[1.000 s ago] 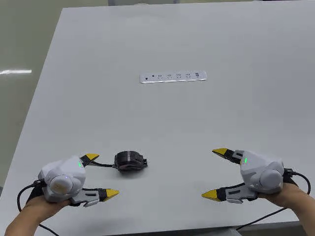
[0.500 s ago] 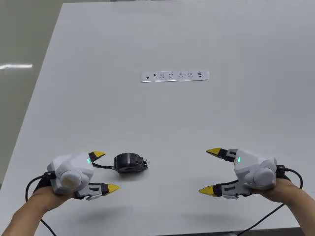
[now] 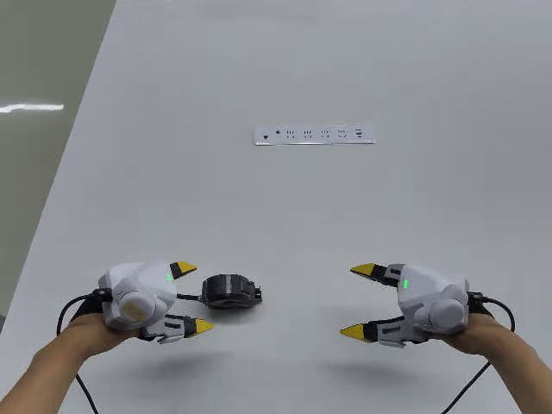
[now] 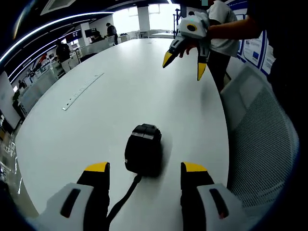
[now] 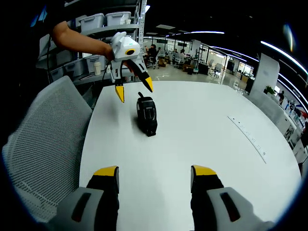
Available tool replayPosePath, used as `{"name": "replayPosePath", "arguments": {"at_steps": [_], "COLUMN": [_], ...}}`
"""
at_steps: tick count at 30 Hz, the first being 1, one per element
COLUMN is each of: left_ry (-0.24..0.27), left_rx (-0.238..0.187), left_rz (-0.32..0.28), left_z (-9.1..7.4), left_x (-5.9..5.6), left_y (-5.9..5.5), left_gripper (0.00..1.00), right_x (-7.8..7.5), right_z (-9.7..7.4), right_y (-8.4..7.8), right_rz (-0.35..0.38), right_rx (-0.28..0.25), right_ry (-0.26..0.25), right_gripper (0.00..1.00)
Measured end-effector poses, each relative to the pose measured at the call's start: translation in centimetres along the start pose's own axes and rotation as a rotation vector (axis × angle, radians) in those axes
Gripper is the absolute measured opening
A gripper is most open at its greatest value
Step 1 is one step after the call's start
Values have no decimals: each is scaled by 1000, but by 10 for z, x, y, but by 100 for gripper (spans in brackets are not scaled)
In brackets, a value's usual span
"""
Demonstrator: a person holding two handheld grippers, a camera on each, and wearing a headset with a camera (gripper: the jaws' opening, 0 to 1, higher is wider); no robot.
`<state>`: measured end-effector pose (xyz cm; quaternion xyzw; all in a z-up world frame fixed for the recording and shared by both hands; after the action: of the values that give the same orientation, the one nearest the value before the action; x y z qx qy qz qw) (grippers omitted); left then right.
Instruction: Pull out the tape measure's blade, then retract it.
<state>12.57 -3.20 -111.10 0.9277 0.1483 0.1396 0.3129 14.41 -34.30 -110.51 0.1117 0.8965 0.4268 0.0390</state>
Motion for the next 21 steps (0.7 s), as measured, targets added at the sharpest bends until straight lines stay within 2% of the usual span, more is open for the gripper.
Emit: {"name": "replayPosePath", "arguments": {"at_steps": [11,21], "left_ry": [-54,-87], "left_rx": [27,33], "left_rz": [53,88], "left_z": [21,34], "left_x": [6,10], "left_y": [-2,-5], "left_gripper": [53,47], "right_x": [-10,-13], "right_z": [22,45], "right_y": [9,13], "right_rz": [-19,-33], "right_rx": [-10,-4], "right_ry": [32,56], "right_gripper": [57,53]}}
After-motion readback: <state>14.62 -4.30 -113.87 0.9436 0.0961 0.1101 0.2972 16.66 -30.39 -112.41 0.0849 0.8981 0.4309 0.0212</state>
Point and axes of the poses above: the centre of the closed fingertips' face, and the gripper's own axes: z roughly forward along the fingers, x roughly to its left, y roughly out of its top, the point moved 8 cm from there along -z, roughly backward along the fingers, and after that the axes turned 7 degrees about z, right-handed, at the moved point
